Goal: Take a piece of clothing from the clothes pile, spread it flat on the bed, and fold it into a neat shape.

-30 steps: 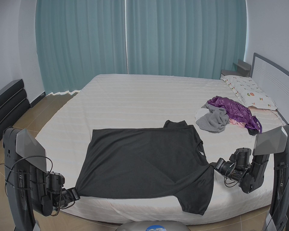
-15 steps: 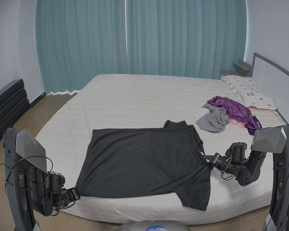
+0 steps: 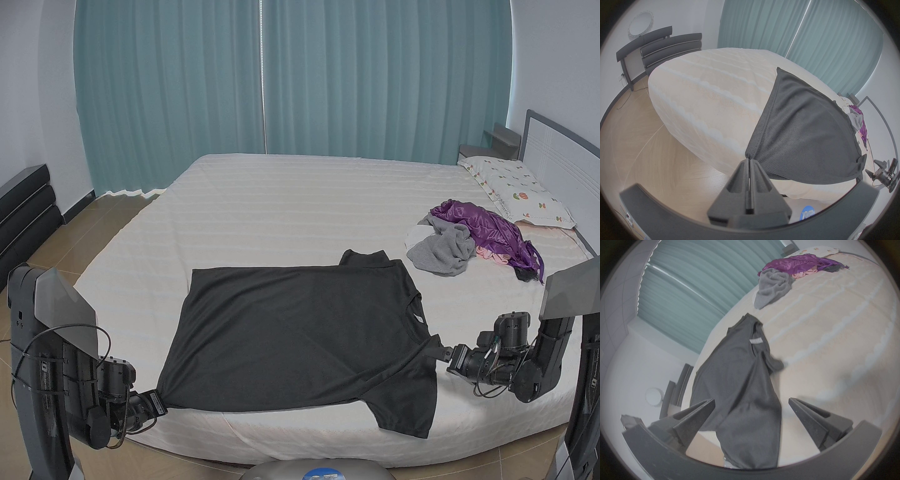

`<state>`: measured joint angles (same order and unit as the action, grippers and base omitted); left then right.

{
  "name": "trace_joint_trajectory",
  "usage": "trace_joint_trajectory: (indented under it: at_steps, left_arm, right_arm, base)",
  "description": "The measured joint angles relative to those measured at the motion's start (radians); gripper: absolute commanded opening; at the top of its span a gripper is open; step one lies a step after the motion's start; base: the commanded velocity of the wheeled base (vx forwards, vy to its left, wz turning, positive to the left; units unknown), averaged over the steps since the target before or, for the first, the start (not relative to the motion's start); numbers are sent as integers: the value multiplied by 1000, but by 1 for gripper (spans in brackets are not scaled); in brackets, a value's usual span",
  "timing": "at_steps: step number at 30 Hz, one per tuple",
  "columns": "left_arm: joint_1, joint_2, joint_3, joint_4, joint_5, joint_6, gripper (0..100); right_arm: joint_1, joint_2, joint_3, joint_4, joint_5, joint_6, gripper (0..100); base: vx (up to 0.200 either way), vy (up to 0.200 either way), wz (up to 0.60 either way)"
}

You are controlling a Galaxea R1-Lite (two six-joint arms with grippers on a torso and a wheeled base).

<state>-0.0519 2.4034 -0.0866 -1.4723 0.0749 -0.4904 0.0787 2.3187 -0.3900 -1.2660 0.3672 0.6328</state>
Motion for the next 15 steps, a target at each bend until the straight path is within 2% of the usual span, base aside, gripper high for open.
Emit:
trace_joint_trajectory:
  at_steps: [3, 7, 15]
  left_arm:
    - [0, 3, -2, 0, 0, 0, 0]
    - [0, 6, -2, 0, 0, 0, 0]
    - [0, 8, -3, 0, 0, 0, 0]
  right_arm:
    - [13, -5, 54, -1, 23, -48, 100]
    - [36, 2, 83, -6, 30, -64, 100]
    - [73, 22, 95, -18, -9, -93, 100]
  base:
    - [0, 0, 0]
    - [0, 0, 0]
    - [0, 0, 0]
